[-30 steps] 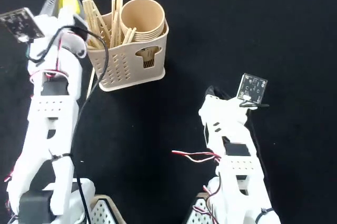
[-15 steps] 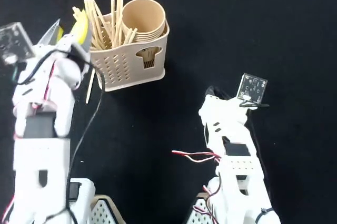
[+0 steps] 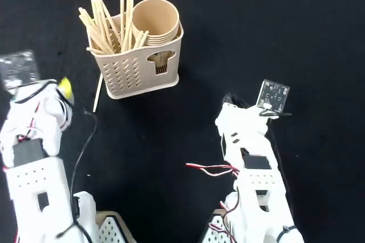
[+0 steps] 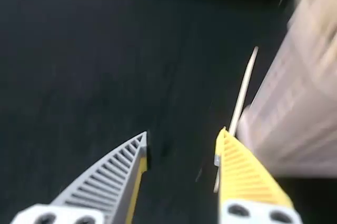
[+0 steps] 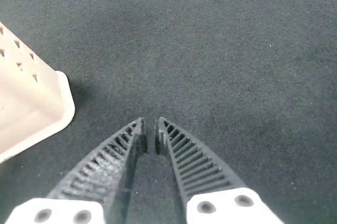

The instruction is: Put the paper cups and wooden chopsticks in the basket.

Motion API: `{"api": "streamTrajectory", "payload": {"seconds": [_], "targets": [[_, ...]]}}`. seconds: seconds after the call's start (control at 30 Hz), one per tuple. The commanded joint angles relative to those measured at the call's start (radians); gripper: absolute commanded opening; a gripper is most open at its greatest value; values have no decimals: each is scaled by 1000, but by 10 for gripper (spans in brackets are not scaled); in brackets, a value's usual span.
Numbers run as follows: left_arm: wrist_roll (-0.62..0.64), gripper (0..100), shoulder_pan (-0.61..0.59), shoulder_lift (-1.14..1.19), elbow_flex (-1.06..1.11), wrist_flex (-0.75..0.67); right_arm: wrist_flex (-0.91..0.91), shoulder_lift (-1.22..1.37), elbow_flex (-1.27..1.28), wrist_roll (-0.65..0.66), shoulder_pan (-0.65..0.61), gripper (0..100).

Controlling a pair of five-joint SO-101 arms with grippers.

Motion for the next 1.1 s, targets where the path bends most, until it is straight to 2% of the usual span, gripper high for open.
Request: {"api": "streamTrajectory", "payload": {"seconds": [0.0, 0.2, 0.43, 0.53, 0.8, 0.97, 1.07], "targets": [[-75, 214, -45, 175, 85, -100, -23, -2, -5, 9, -12, 52], [-74, 214, -42, 396, 45, -186, -23, -2, -4, 9, -12, 52], [-69, 214, 108, 635, -99, -183, -23, -2, -4, 9, -12, 52], [-17, 214, 148, 723, -151, -186, -23, -2, -4, 9, -12, 52], [31, 209, 160, 789, -239, -204, -23, -2, -5, 9, -12, 52], [31, 209, 160, 789, -160, -385, -23, -2, -5, 9, -12, 52], [-17, 209, 166, 790, -130, -385, -23, -2, -5, 9, -12, 52]]}}
